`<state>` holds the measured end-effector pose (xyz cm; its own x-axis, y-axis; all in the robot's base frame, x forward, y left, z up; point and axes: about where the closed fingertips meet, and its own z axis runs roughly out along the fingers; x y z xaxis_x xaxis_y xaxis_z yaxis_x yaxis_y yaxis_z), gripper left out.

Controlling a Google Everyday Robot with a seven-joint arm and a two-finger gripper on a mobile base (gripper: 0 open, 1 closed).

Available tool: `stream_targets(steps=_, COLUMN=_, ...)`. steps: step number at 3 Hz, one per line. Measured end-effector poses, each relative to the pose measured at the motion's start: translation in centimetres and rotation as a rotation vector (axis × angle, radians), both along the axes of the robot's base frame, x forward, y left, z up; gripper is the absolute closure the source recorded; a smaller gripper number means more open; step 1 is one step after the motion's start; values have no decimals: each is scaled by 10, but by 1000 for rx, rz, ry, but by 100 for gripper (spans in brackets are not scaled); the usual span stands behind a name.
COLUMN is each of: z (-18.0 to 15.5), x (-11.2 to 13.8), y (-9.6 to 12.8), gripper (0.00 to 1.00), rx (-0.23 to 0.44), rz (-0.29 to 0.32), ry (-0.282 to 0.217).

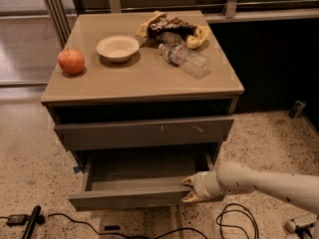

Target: Open middle drawer

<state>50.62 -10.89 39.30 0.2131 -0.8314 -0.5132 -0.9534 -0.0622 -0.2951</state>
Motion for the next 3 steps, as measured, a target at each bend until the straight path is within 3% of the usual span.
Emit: stream_targets(steps=3, z=2, x=-18, y=-3, gripper=100, rx=10, rz=-22, ry=-2)
